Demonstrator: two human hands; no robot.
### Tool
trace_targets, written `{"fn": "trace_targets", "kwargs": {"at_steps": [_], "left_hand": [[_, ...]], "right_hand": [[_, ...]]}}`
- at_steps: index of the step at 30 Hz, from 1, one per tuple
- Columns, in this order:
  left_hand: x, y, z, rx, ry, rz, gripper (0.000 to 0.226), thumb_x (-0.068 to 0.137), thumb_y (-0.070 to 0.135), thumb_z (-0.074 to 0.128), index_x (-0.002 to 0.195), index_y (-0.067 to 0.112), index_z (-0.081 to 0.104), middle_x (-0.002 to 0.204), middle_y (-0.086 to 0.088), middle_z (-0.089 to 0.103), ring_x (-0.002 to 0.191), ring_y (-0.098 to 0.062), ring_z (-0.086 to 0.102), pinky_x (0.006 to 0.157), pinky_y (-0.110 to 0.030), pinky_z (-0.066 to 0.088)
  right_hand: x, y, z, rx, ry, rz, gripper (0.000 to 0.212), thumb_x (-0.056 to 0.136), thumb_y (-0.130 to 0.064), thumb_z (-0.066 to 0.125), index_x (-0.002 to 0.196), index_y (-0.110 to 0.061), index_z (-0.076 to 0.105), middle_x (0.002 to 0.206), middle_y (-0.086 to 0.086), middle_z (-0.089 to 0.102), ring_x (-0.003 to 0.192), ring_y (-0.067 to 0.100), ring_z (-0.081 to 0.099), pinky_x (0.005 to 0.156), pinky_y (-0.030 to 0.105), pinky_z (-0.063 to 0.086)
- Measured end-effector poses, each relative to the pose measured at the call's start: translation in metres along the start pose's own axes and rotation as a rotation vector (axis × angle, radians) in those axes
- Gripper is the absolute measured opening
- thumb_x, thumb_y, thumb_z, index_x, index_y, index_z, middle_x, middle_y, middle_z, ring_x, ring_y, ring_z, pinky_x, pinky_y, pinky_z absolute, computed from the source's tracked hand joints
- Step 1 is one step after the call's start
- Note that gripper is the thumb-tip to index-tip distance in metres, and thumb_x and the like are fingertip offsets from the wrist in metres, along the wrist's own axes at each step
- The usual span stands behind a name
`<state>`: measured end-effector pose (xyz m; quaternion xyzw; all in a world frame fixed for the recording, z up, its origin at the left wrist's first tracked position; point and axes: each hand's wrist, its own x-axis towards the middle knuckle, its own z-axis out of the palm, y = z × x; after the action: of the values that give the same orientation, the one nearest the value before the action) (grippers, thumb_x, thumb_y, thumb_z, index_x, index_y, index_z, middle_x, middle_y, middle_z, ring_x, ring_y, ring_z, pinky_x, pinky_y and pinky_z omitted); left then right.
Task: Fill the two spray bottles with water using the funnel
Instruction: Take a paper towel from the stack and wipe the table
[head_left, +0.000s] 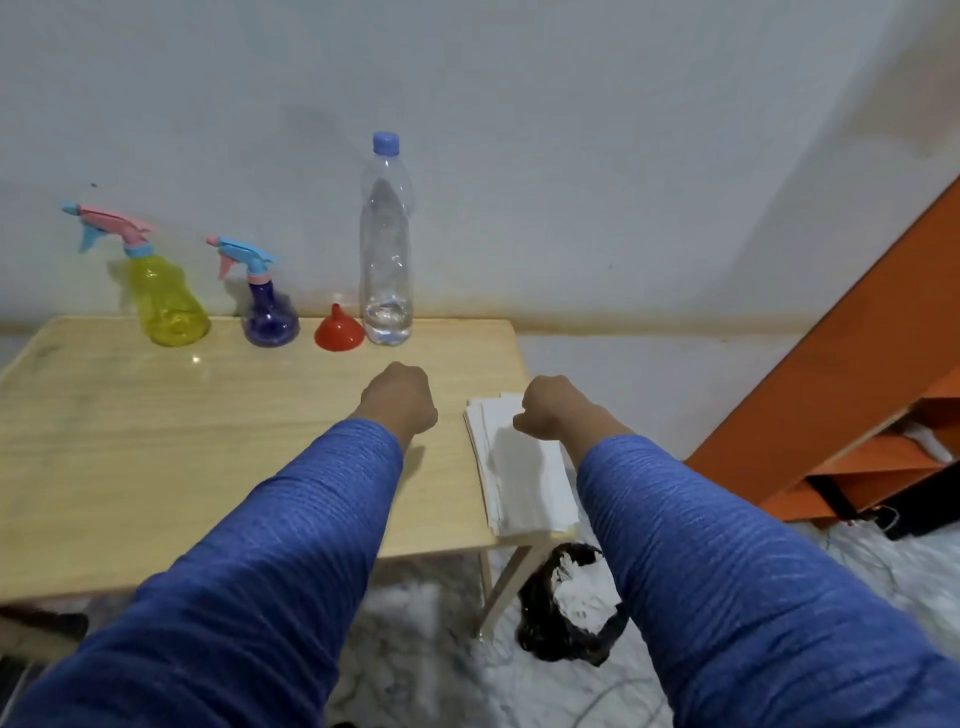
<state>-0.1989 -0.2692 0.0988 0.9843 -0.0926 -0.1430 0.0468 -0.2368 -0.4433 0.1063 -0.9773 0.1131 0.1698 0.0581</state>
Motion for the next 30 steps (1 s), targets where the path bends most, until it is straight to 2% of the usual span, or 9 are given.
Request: {"fn": "trace_targets", "kwargs": {"at_steps": [2, 4, 6, 10, 15, 19, 24, 27, 30], "left_hand": [[-0.003, 0.012, 0.022, -0.037, -0.02, 0.037, 0.03, 0.089, 0.025, 0.052, 0.111, 0.005, 0.058, 0.109, -0.007, 0.054, 0.094, -0.024, 0.055, 0.066, -0.029, 0.044], [-0.008, 0.022, 0.043, -0.1, -0.052, 0.094, 0.037, 0.089, 0.029, 0.053, 0.121, 0.01, 0.056, 0.124, -0.007, 0.054, 0.109, -0.024, 0.055, 0.078, -0.029, 0.047], [-0.013, 0.031, 0.064, -0.217, -0.091, 0.149, 0.039, 0.09, 0.028, 0.055, 0.127, 0.016, 0.055, 0.132, -0.006, 0.051, 0.114, -0.024, 0.054, 0.091, -0.029, 0.045], [-0.02, 0.044, 0.103, -0.406, -0.093, 0.226, 0.033, 0.089, 0.017, 0.057, 0.121, 0.02, 0.059, 0.133, -0.001, 0.054, 0.117, -0.018, 0.053, 0.091, -0.019, 0.037], [-0.02, 0.049, 0.135, -0.448, -0.072, 0.347, 0.035, 0.09, 0.006, 0.053, 0.123, 0.018, 0.059, 0.136, 0.001, 0.051, 0.125, -0.014, 0.046, 0.096, -0.012, 0.026], [-0.017, 0.05, 0.141, -0.481, -0.009, 0.346, 0.029, 0.088, 0.006, 0.055, 0.113, 0.016, 0.065, 0.13, 0.0, 0.056, 0.12, -0.016, 0.05, 0.098, -0.019, 0.034], [-0.009, 0.055, 0.137, -0.452, 0.008, 0.324, 0.021, 0.09, 0.015, 0.055, 0.105, 0.016, 0.07, 0.12, -0.002, 0.063, 0.113, -0.018, 0.054, 0.095, -0.025, 0.039], [-0.005, 0.058, 0.136, -0.436, 0.01, 0.326, 0.021, 0.091, 0.017, 0.054, 0.103, 0.016, 0.071, 0.115, -0.001, 0.066, 0.109, -0.018, 0.055, 0.092, -0.026, 0.041], [-0.004, 0.059, 0.133, -0.464, 0.039, 0.316, 0.021, 0.088, 0.014, 0.054, 0.099, 0.016, 0.071, 0.11, 0.001, 0.066, 0.103, -0.017, 0.057, 0.086, -0.027, 0.043]], "right_hand": [[-0.006, 0.012, 0.019, 0.03, -0.013, -0.021, 0.022, 0.089, -0.023, 0.048, 0.086, -0.002, 0.057, 0.107, 0.01, 0.06, 0.086, 0.021, 0.056, 0.065, 0.026, 0.045], [-0.012, 0.023, 0.041, 0.093, -0.019, -0.033, 0.027, 0.09, -0.021, 0.047, 0.105, -0.003, 0.061, 0.12, 0.009, 0.061, 0.104, 0.025, 0.057, 0.08, 0.028, 0.046], [-0.019, 0.031, 0.062, 0.172, 0.0, -0.046, 0.022, 0.09, -0.019, 0.048, 0.099, -0.007, 0.063, 0.122, 0.01, 0.061, 0.104, 0.026, 0.055, 0.079, 0.025, 0.045], [-0.031, 0.04, 0.101, 0.431, 0.049, -0.007, 0.037, 0.088, -0.023, 0.059, 0.123, -0.01, 0.059, 0.129, 0.006, 0.059, 0.121, 0.022, 0.052, 0.099, 0.026, 0.038], [-0.036, 0.045, 0.143, 0.56, 0.1, -0.028, 0.047, 0.078, -0.033, 0.072, 0.117, -0.011, 0.06, 0.12, 0.005, 0.059, 0.113, 0.018, 0.054, 0.084, 0.016, 0.033], [-0.04, 0.045, 0.161, 0.637, 0.168, -0.048, 0.049, 0.072, -0.036, 0.077, 0.111, -0.011, 0.061, 0.114, 0.002, 0.058, 0.106, 0.015, 0.054, 0.077, 0.014, 0.032], [-0.041, 0.046, 0.163, 0.633, 0.251, -0.075, 0.023, 0.086, -0.022, 0.06, 0.102, -0.007, 0.064, 0.105, 0.005, 0.063, 0.101, 0.019, 0.056, 0.071, 0.013, 0.027], [-0.04, 0.047, 0.159, 0.61, 0.243, -0.089, 0.022, 0.093, -0.019, 0.049, 0.1, -0.007, 0.067, 0.1, 0.009, 0.065, 0.098, 0.024, 0.057, 0.071, 0.018, 0.029], [-0.039, 0.05, 0.145, 0.631, 0.258, -0.098, 0.025, 0.095, -0.018, 0.048, 0.106, -0.01, 0.069, 0.107, 0.008, 0.066, 0.103, 0.023, 0.058, 0.077, 0.019, 0.034]]}}
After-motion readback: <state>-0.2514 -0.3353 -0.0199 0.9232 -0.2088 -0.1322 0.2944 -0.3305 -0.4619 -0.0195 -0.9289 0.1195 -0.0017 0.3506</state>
